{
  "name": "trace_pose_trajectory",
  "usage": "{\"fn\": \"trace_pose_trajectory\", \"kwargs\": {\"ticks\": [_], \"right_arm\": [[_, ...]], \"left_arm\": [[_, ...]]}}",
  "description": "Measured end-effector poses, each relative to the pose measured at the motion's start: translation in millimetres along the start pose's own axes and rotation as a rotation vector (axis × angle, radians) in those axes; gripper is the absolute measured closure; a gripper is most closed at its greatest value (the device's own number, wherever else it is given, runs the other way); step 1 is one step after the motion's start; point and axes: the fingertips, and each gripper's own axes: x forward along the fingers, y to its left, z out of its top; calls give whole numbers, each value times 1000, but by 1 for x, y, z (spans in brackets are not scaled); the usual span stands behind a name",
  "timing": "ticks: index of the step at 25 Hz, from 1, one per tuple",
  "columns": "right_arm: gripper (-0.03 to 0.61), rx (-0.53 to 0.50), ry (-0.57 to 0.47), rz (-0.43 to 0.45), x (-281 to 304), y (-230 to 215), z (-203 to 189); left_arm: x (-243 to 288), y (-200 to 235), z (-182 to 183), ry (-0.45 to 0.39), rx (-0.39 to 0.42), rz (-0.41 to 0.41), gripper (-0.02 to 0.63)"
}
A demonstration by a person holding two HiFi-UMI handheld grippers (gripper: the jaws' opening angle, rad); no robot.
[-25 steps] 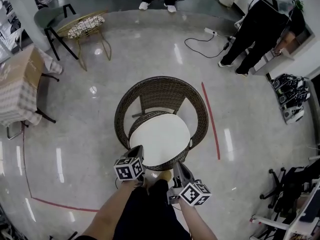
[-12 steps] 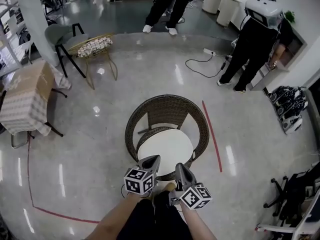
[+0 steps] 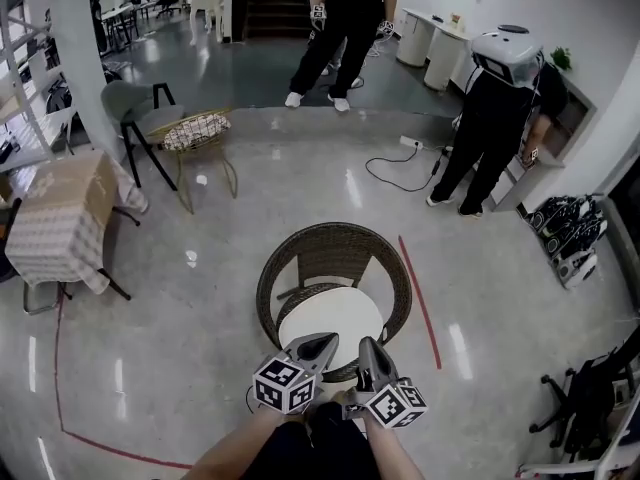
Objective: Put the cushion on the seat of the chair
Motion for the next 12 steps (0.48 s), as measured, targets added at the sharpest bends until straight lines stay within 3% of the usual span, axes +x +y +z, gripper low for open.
{"fn": "trace_pose_trajectory", "kwargs": {"ticks": [6, 12], "right_arm": [[551, -41, -56, 39, -15, 14, 21], [552, -107, -99, 72, -23, 39, 33]], "left_arm": [[-13, -29, 11, -7, 83, -23, 597], [-28, -48, 21, -42, 107, -2, 597]]}}
